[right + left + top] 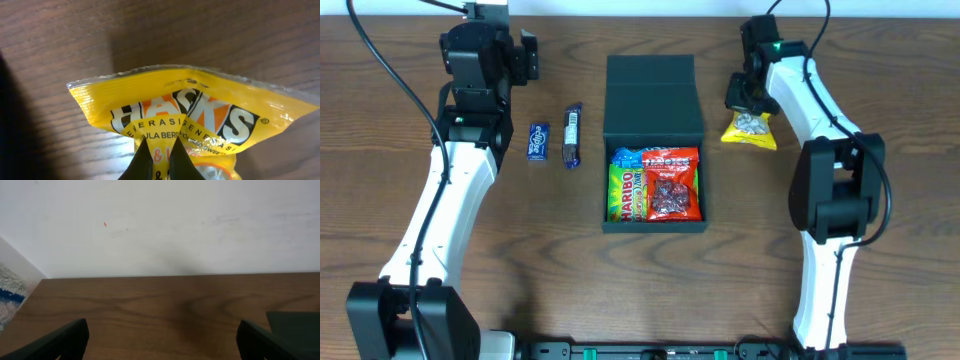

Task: Pack container
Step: 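Grasp the yellow HACKS bag with the right gripper and lift, then lower the yellow HACKS bag into the box and release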

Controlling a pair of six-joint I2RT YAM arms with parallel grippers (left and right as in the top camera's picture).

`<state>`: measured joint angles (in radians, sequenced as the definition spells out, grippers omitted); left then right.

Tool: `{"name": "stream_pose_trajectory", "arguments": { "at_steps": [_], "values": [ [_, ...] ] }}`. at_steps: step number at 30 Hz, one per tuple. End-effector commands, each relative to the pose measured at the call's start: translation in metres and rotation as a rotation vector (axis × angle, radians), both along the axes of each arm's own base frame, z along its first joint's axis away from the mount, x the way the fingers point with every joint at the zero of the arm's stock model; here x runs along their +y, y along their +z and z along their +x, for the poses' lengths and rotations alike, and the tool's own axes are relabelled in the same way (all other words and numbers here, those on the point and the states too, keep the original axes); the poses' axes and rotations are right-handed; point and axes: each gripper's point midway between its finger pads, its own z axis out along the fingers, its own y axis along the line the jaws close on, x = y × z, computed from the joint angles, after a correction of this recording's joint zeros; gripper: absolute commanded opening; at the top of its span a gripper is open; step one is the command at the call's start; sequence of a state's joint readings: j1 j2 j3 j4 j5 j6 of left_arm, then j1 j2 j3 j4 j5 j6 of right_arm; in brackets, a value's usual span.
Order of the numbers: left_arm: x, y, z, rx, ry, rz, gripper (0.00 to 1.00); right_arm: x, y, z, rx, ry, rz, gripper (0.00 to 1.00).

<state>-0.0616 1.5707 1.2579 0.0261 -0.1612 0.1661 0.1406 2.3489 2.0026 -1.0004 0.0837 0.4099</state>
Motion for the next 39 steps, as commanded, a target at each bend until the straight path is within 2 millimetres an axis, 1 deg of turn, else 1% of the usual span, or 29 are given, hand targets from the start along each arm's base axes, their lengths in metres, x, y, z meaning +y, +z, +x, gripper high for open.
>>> {"name": "stream_pose_trajectory", "arguments": {
  "at_steps": [1, 3, 4, 7, 9, 11, 13, 17, 20, 23, 25, 28, 29, 32, 35, 39],
  "values": [
    [0.004, 0.022, 0.0, -0.041, -0.004, 0.044, 0.95, 0.005, 0.038, 0.014, -0.061, 0.005, 0.014, 0.01],
    [0.006, 0.023, 0.001, -0.044, -0.005, 0.058, 0.95, 0.01, 0.061, 0.013, -0.08, 0.015, 0.018, 0.01],
    [0.008, 0.023, 0.001, -0.044, 0.0, 0.058, 0.95, 0.015, 0.076, 0.011, -0.093, 0.026, 0.02, 0.01],
    [0.016, 0.023, 0.0, -0.044, 0.016, 0.058, 0.95, 0.029, 0.104, 0.004, -0.119, 0.053, 0.026, 0.01],
    [0.024, 0.023, 0.0, -0.044, 0.032, 0.058, 0.95, 0.043, 0.122, -0.005, -0.137, 0.083, 0.031, 0.02],
    [0.036, 0.024, -0.001, -0.045, 0.056, 0.059, 0.95, 0.067, 0.14, -0.017, -0.158, 0.134, 0.04, 0.01],
    [0.046, 0.024, -0.002, -0.046, 0.075, 0.058, 0.95, 0.086, 0.148, -0.026, -0.163, 0.174, 0.046, 0.01],
    [0.058, 0.024, -0.003, -0.045, 0.098, 0.059, 0.95, 0.132, 0.148, -0.05, -0.135, 0.225, 0.076, 0.01],
    [0.062, 0.024, -0.003, -0.045, 0.107, 0.059, 0.95, 0.167, 0.147, -0.069, -0.117, 0.281, 0.092, 0.01],
    [0.062, 0.024, -0.004, -0.045, 0.107, 0.059, 0.95, 0.197, 0.146, -0.088, -0.105, 0.315, 0.105, 0.02],
    [0.062, 0.024, -0.004, -0.045, 0.107, 0.059, 0.95, 0.212, 0.144, -0.098, -0.097, 0.343, 0.106, 0.02],
    [0.062, 0.025, -0.003, -0.049, 0.108, 0.059, 0.95, 0.226, 0.136, -0.112, -0.073, 0.346, 0.108, 0.02],
    [0.062, 0.027, -0.003, -0.057, 0.108, 0.059, 0.95, 0.231, 0.131, -0.119, -0.055, 0.34, 0.107, 0.01],
    [0.062, 0.031, -0.001, -0.076, 0.108, 0.059, 0.95, 0.237, 0.115, -0.134, -0.011, 0.315, 0.099, 0.01],
    [0.062, 0.034, -0.001, -0.087, 0.108, 0.059, 0.95, 0.24, 0.104, -0.143, 0.014, 0.313, 0.089, 0.02],
    [0.062, 0.036, 0.0, -0.096, 0.107, 0.059, 0.95, 0.25, 0.091, -0.154, 0.036, 0.335, 0.087, 0.02]
  ]
}}
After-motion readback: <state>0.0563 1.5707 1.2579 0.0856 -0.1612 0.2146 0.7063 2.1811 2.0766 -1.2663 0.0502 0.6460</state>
